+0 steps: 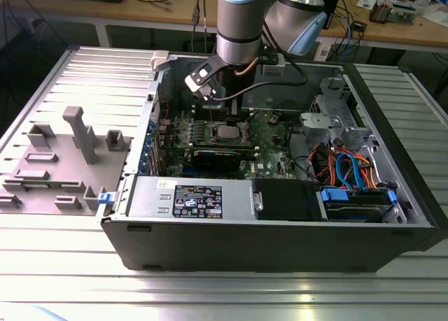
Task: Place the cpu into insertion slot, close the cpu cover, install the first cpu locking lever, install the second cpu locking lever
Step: 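Close the cpu cover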
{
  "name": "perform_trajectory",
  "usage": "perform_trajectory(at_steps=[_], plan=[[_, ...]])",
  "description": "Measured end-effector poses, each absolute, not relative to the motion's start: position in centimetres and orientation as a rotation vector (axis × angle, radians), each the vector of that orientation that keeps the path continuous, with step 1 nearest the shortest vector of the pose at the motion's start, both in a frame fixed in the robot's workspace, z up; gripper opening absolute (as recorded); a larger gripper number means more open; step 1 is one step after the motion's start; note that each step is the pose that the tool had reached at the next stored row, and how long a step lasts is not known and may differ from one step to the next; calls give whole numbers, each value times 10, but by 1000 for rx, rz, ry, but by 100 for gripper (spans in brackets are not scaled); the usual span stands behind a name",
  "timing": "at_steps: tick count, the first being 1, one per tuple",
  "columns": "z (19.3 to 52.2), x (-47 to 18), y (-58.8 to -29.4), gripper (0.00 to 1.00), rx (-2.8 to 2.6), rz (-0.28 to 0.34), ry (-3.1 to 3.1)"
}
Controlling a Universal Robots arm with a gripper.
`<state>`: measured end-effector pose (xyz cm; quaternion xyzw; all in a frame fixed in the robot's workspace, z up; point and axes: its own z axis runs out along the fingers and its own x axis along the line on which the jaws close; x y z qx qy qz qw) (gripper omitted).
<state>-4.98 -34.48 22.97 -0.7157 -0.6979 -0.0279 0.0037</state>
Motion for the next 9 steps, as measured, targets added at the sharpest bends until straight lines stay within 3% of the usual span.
perform_trajectory(at_steps=[9], plan=[[229, -47, -345, 11, -2251, -57, -2175]])
